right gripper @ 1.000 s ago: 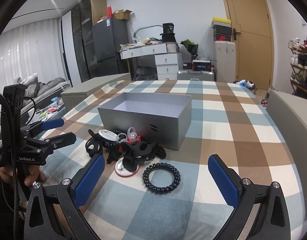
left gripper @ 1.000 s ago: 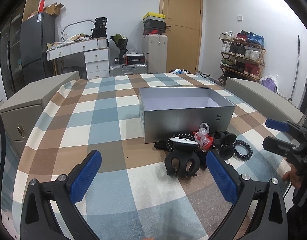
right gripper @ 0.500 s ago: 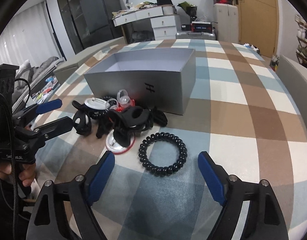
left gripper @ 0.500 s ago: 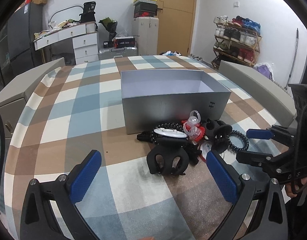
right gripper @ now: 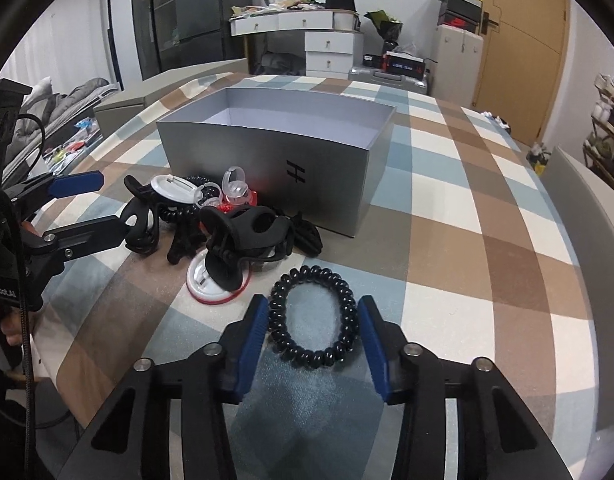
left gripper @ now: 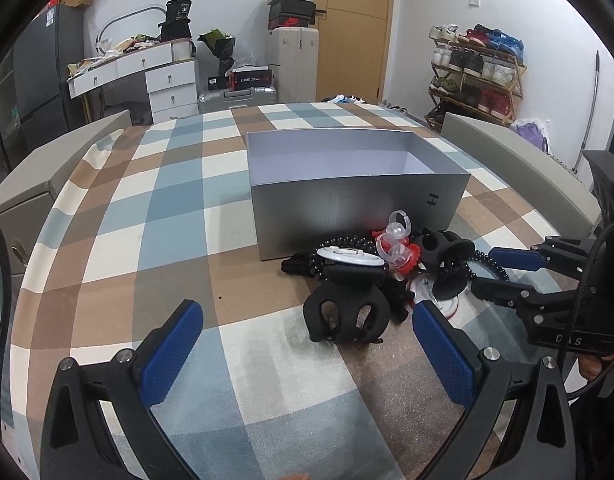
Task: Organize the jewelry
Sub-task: 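Grasp the black beaded bracelet with the right gripper while the left gripper grasps the black claw clip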
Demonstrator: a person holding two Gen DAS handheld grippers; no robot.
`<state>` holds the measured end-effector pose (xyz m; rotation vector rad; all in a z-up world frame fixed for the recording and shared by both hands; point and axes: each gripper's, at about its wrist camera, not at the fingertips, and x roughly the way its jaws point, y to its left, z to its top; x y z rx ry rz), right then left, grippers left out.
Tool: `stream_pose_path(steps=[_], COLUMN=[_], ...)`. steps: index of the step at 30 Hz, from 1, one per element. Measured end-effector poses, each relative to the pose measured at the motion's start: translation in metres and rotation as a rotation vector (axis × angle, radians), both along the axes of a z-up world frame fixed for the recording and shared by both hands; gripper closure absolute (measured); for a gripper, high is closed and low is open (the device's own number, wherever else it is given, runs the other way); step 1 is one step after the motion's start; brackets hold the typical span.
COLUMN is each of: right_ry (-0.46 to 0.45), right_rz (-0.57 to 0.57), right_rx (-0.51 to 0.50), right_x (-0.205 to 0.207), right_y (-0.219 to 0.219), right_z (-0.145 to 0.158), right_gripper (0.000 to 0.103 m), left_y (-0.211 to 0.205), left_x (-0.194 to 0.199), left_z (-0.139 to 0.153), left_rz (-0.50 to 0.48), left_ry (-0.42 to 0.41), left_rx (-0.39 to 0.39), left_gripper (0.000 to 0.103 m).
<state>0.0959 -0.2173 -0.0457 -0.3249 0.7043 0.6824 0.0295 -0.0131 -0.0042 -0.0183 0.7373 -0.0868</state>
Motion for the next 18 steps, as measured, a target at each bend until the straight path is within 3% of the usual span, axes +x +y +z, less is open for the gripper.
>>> stream_pose_path(steps=[18], right_ry=[0.014], right_rz=[0.034], right_rx=[0.120], right_x=[-0.003], right_y=[-0.015], right_z=[0.011], right_gripper=[0.068], left_y=[-0.003], left_x=[0.005], left_z=[-0.002], left_rz=[-0.010], left_ry=[0.020], left_rx=[-0.001], left_gripper=[0.001])
